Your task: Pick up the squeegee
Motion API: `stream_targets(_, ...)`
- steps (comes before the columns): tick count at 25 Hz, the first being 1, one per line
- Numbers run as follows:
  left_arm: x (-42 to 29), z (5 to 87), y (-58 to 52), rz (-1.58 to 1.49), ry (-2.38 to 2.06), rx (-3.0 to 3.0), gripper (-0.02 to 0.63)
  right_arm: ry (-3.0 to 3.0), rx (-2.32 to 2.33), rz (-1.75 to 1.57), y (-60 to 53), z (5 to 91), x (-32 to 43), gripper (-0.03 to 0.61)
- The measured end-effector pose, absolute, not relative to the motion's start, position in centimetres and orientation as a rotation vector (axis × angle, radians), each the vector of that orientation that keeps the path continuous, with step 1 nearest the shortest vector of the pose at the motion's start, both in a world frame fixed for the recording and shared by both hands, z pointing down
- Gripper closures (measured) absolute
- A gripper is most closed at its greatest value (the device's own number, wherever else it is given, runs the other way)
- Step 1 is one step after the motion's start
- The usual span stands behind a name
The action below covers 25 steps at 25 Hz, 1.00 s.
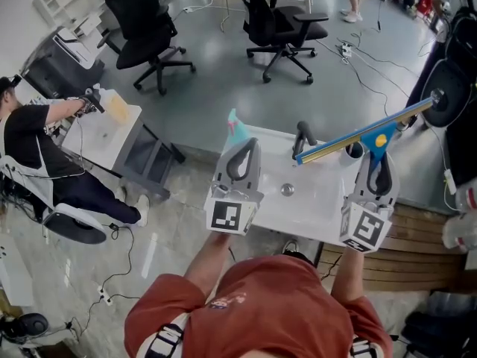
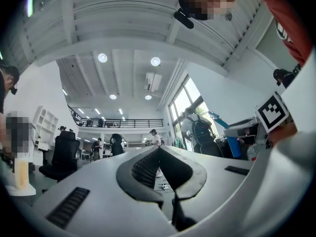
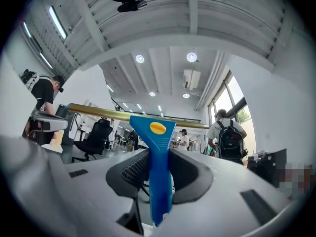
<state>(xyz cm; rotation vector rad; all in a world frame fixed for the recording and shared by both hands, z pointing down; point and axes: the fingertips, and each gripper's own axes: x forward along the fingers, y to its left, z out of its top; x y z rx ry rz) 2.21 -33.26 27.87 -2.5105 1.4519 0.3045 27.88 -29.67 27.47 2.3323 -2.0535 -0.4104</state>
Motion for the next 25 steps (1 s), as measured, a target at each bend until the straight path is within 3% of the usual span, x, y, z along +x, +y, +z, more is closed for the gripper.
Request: stream_targets(25,2.07,28.04,-32.93,0.294,1.487,-2.498,0.595,-2.099,2.299,-0.343,-29.65,28.34,27.92,0.454)
